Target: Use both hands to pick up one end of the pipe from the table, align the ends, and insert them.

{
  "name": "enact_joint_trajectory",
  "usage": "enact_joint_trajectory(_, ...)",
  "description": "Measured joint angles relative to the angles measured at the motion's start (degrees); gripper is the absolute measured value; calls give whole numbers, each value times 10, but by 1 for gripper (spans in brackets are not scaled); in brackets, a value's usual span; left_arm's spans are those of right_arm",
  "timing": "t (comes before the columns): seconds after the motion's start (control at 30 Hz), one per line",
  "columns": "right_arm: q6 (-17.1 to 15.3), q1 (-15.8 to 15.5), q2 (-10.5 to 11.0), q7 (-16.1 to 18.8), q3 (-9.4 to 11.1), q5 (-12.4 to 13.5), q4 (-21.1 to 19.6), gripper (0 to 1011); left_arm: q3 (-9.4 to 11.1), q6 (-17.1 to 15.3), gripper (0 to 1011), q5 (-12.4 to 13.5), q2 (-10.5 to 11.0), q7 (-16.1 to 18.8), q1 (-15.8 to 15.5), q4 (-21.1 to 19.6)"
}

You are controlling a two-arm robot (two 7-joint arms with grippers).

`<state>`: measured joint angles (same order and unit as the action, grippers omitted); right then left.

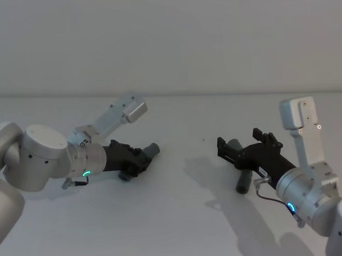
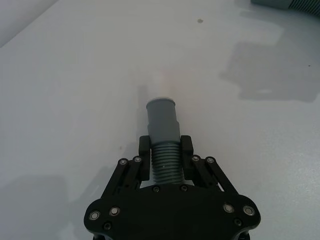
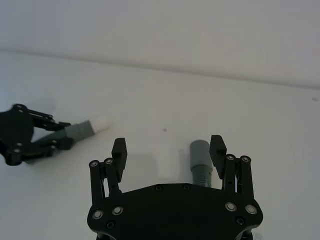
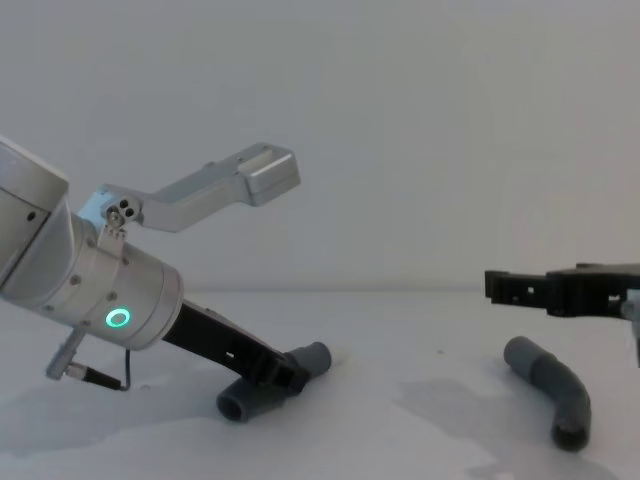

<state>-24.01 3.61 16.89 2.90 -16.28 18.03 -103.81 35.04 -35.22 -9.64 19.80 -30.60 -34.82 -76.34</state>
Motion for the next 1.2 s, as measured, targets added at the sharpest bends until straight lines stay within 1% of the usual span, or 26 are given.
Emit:
enact_joint_trajectory(0.17, -24, 11, -12, -26, -6, -17, 14, 1003, 0, 0, 338, 0, 0, 0, 0, 0)
enact_joint_trajectory(0.2, -24, 11, -12, -26, -6, -17, 14, 1003, 0, 0, 338, 0, 0, 0, 0, 0)
enact_joint_trajectory(0.4, -35, 23, -19, -49, -9, -38, 39, 1003, 0, 0, 338, 0, 0, 0, 0, 0)
enact_joint_trajectory(0.57, -40, 29, -21, -58, -9, -47, 54, 1003, 0, 0, 338, 0, 0, 0, 0, 0)
enact_joint_trajectory(0.83, -48, 36, -20, -62, -11, -61, 75, 1003, 0, 0, 338, 0, 0, 0, 0, 0)
enact_joint_trajectory(1.2, -67, 44, -13, -55, -13, -71, 88, 1003, 0, 0, 338, 0, 0, 0, 0, 0)
